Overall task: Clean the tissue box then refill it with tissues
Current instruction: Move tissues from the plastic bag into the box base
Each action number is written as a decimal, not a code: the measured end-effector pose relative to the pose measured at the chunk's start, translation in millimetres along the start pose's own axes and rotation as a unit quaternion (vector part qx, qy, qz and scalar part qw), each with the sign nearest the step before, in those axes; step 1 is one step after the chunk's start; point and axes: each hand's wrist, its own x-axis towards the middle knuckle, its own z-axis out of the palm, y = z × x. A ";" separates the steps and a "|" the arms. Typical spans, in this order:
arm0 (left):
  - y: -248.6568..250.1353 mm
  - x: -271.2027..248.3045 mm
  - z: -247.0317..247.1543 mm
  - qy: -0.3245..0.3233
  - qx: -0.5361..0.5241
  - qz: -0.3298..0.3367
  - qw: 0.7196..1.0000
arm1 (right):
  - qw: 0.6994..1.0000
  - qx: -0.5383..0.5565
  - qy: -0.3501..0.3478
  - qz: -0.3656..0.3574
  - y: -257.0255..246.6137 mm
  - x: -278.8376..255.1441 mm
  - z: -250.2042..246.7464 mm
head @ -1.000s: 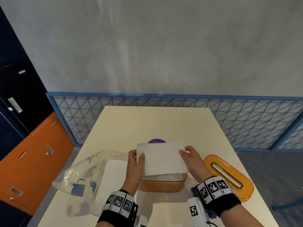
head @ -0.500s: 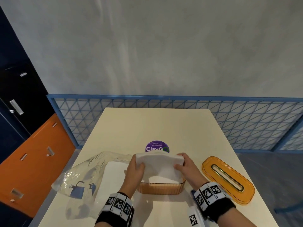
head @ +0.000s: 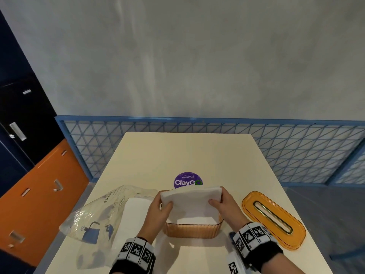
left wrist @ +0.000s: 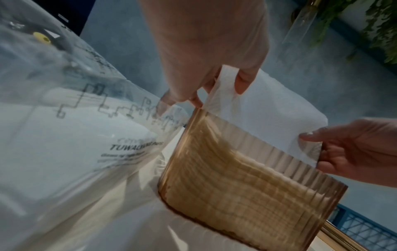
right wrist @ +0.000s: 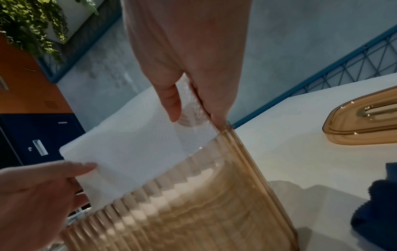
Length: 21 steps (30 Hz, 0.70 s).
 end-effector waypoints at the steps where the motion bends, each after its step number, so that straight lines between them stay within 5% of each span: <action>1: 1.5 0.5 1.1 -0.002 0.005 -0.001 1.000 | 1.000 -0.012 0.003 -0.005 -1.5 1.2 0.7; 8: 6.2 11.9 4.6 0.045 0.081 -0.019 0.996 | 0.997 -0.054 0.027 0.049 -8.8 6.3 -4.1; 13: 8.6 27.9 12.5 0.030 0.321 -0.096 0.942 | 0.975 -0.194 0.010 0.110 -2.5 14.5 0.8; 21: 9.6 31.9 17.4 -0.011 0.460 -0.042 0.887 | 0.943 -0.325 0.003 0.077 -3.7 13.1 16.1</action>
